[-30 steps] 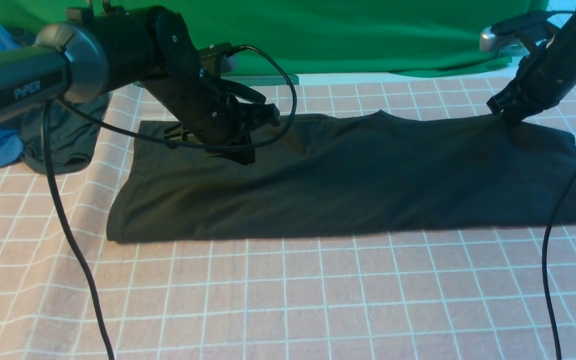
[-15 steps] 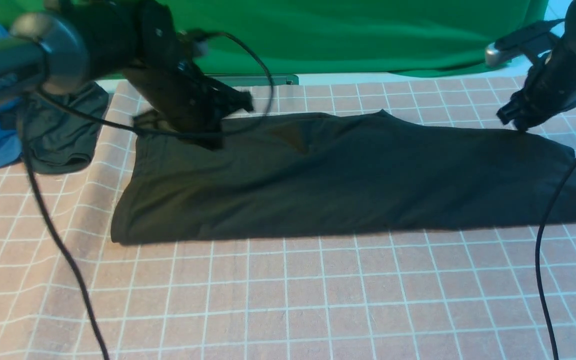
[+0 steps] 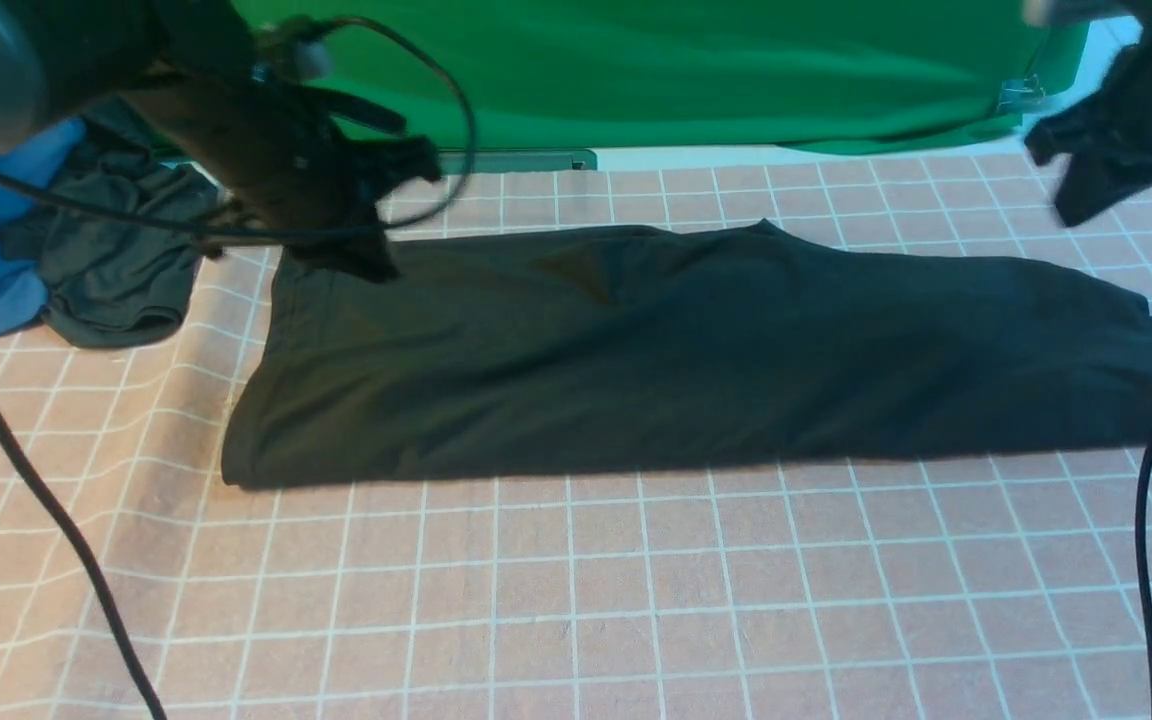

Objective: Fold a long-sleeved shirt over a pink coffee tablecloth.
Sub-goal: 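Pull the folded dark garment lengthwise by its ends to straighten it flat on the table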

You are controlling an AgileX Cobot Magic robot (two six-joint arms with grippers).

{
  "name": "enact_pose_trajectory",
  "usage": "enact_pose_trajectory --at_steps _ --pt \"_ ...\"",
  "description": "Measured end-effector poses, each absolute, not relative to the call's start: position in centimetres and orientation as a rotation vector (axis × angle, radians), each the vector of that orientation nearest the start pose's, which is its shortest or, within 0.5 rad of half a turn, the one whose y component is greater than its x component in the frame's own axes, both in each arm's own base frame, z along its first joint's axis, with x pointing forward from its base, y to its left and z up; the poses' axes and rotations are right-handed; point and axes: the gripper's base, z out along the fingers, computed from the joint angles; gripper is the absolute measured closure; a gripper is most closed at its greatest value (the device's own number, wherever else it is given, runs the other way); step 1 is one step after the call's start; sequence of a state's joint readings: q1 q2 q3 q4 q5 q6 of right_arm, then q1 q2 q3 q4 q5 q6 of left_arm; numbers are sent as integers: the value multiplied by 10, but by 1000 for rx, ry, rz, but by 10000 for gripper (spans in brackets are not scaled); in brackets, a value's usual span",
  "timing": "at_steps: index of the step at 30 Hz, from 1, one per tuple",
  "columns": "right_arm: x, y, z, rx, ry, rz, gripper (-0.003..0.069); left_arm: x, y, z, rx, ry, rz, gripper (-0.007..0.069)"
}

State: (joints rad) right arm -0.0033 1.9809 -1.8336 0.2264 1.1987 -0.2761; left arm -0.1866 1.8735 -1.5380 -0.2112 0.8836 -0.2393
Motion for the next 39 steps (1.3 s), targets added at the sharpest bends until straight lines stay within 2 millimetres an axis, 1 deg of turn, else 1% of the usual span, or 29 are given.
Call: enact_pose_trajectory --at_steps 1,2,3,4,6,7,8,9,10,11,12,13,14,15,17,19,20,21,22,25,27,28,29,30,31,32,36,39 --pt "427 31 285 -333 2762 327 623 396 -102 252 -164 2727 -397 613" --pt "427 39 281 -344 2758 363 623 395 -110 245 -138 2736 -397 613" --pt "427 43 280 -352 2757 368 623 395 -112 244 -133 2737 -396 613" --pt "427 55 273 -375 2754 391 623 395 -119 233 -115 2759 -391 613" --pt "429 77 258 -435 2757 411 623 396 -125 217 -120 2799 -363 613" --pt "429 79 257 -441 2757 412 623 397 -125 214 -124 2807 -358 613" --pt "431 94 244 -495 2767 418 623 400 -123 202 -142 2832 -313 613" --pt "431 95 242 -499 2771 419 623 400 -122 202 -140 2833 -305 613" --pt "433 106 227 -540 2793 413 623 403 -113 189 -178 2866 -244 613" --pt "432 106 227 -541 2793 413 623 403 -112 188 -179 2872 -230 613" --pt "434 109 214 -555 2823 403 623 406 -99 179 -232 2900 -175 613" --pt "435 109 209 -549 2838 396 623 407 -93 178 -270 2906 -163 611" --pt "435 109 209 -550 2838 394 623 407 -91 177 -289 2906 -164 611" --pt "435 109 206 -552 2846 385 623 409 -79 178 -359 2907 -159 612" --pt "435 107 207 -555 2843 377 623 410 -65 184 -431 2886 -165 612" --pt "434 106 211 -565 2838 375 623 412 -49 198 -482 2821 -177 612" --pt "433 105 214 -567 2834 375 623 413 -41 211 -503 2757 -192 612" --pt "433 105 214 -569 2835 374 623 414 -37 219 -512 2715 -205 612" --pt "432 105 216 -569 2830 374 623 413 -32 235 -526 2645 -225 612" --pt "432 105 218 -569 2825 373 623 412 -23 268 -537 2491 -262 612" --pt "432 105 218 -570 2824 372 623 416 -16 281 -554 2430 -275 612" --pt "432 105 218 -569 2823 372 623 418 -13 284 -563 2409 -283 612" --pt "432 105 218 -570 2823 371 623 420 -11 285 -573 2402 -288 612" --pt "432 105 218 -569 2822 370 623 427 -7 284 -590 2394 -289 612" --pt "432 105 218 -569 2822 370 623 432 -4 279 -601 2400 -285 612" --pt "432 105 218 -569 2822 370 623 439 0 272 -611 2404 -279 612" --pt "432 105 218 -569 2821 370 623 461 4 244 -569 2447 -225 606" --pt "432 105 218 -568 2821 370 623 475 6 225 -534 2462 -175 552"
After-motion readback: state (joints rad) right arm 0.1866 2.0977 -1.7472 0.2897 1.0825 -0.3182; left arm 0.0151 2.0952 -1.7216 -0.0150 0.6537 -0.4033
